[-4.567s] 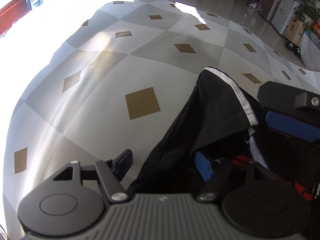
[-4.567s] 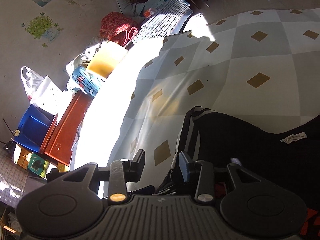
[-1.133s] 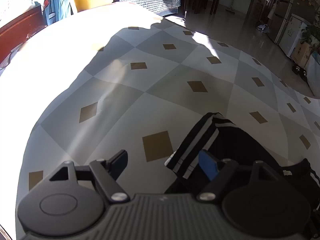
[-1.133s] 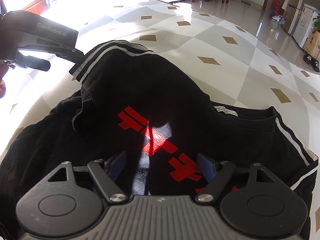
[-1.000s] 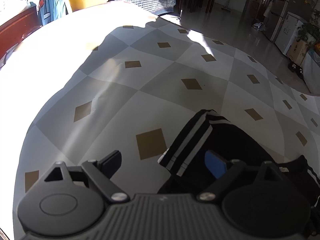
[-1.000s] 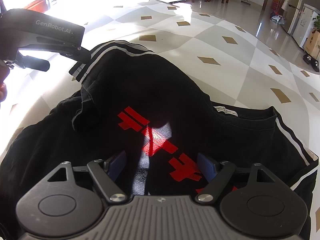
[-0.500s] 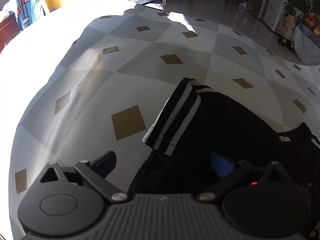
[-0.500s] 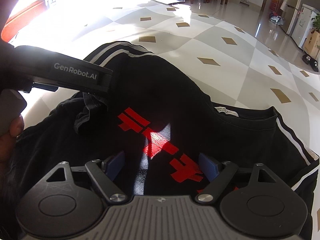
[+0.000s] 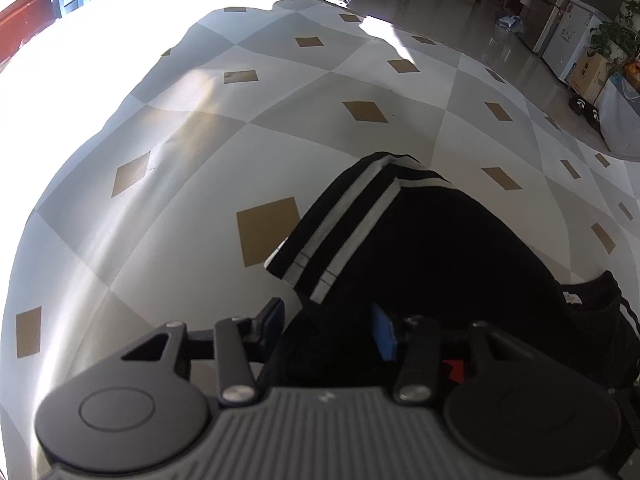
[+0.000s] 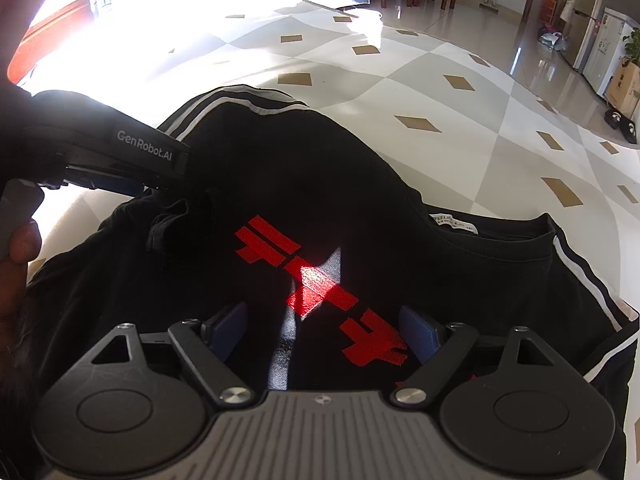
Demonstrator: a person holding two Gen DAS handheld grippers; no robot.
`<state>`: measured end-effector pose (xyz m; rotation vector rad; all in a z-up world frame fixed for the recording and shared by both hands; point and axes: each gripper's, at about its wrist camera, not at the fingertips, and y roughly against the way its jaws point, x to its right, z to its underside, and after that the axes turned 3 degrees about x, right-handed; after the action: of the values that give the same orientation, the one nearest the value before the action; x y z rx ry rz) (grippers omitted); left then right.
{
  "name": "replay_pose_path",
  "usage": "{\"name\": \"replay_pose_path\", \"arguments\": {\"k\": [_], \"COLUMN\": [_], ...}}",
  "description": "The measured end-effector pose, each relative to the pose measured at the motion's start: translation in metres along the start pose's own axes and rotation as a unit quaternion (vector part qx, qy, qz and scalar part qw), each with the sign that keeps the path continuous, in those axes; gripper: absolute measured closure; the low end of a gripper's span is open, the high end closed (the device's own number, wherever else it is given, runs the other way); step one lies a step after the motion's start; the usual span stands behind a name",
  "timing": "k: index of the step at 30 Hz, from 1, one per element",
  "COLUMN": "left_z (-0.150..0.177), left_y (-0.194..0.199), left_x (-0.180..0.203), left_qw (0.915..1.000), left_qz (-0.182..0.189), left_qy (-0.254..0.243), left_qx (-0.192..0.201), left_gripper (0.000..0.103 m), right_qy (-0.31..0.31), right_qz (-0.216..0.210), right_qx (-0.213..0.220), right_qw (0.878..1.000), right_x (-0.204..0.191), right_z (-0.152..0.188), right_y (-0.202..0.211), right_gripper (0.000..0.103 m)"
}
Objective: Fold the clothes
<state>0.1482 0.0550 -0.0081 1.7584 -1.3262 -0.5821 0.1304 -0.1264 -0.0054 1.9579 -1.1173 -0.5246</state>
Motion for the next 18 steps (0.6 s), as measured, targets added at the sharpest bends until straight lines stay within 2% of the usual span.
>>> {"name": "replay_pose_path", "arguments": {"k": [2,4,9,12,16,18], "left_z": [-0.002,-0.006,-0.017,-0.027,-0.039,-0.038], "left_y": [0.003,0.008,0.018,0.020,0.025,0.024], "left_x": [-0.002,-0.002,-0.006,-0.018,-0.042,-0.043], "left_qw": [1.0000,0.9996,0.9920,0.9834,0.9787,0.9835], "left_qz": [0.003,-0.014,-0.099,-0.156,-0.178,-0.153], "left_qy": [0.008,0.000,-0.027,-0.015,0.034,0.042], "left_qx": [0.004,0.025,0.073,0.091,0.097,0.087], "left_gripper": [0.066,0.066,0.066,0.066,0.061,0.057], "right_qy": [0.000,0.000,-0.001,-0.001,-0.001,-0.001], "right_qz": [0.000,0.000,0.000,0.000,0.000,0.000], "right_qx": [0.000,0.000,0.000,-0.001,0.000,0.000], "right_qw": [1.000,1.000,1.000,1.000,1.000,1.000], "right_x": [0.000,0.000,0.000,0.000,0.000,0.000], "right_z": [0.000,0.000,-0.001,-0.001,-0.001,-0.002], "right_y": [0.000,0.000,0.000,0.000,-0.001,-0.001], "right_gripper": [0.020,0.020,0.020,0.019,0.019,0.019]}}
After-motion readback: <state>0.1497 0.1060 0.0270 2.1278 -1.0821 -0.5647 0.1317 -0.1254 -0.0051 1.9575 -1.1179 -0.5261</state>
